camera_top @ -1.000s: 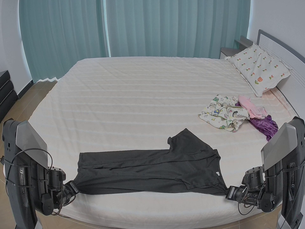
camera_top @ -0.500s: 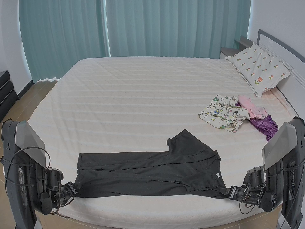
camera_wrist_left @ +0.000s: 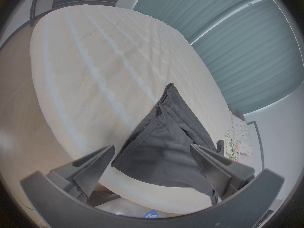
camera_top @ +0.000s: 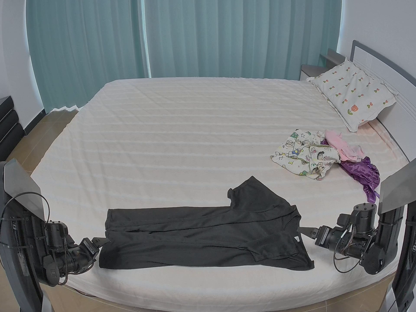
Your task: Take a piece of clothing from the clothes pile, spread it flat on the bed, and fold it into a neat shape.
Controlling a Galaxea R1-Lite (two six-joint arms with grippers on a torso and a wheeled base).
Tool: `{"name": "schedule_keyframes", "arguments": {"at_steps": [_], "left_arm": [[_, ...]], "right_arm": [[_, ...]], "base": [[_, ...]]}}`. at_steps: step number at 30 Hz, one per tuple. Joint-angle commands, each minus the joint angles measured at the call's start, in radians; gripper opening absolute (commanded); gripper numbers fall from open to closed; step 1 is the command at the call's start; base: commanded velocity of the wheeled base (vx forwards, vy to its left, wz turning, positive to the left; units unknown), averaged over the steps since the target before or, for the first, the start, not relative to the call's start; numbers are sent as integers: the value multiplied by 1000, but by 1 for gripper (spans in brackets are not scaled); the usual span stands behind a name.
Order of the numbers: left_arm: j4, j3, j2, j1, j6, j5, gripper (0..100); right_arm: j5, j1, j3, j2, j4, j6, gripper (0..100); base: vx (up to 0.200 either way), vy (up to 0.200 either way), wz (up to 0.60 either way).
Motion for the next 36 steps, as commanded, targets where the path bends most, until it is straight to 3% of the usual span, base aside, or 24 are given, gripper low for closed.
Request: {"name": "schedule_keyframes", "arguments": {"at_steps": [1, 6, 13, 25, 31, 32, 36], "left_arm": [[-16, 8, -35, 20, -53, -22, 100], [-16, 10, -32, 17, -52, -17, 100], [-16, -10, -3, -28, -52, 69, 100], [-16, -13, -3, -32, -56, 81, 100], [-16, -15, -10, -32, -82, 83, 100], [-16, -15, -10, -32, -82, 83, 100], [-16, -19, -10, -32, -87, 83, 100]], "right_arm": [[85, 24, -187, 179, 6, -2, 100], [107, 21, -298, 267, 19, -15, 100], [164, 17, -335, 273, 45, -22, 100], [164, 26, -373, 300, 48, -30, 100], [157, 36, -371, 326, 63, -99, 100], [157, 36, -371, 326, 63, -99, 0], [156, 29, -367, 325, 48, -99, 0]], "base": [[0, 0, 0], [0, 0, 0], [0, 0, 0], [0, 0, 0], [0, 0, 0], [0, 0, 0], [0, 0, 0]]}}
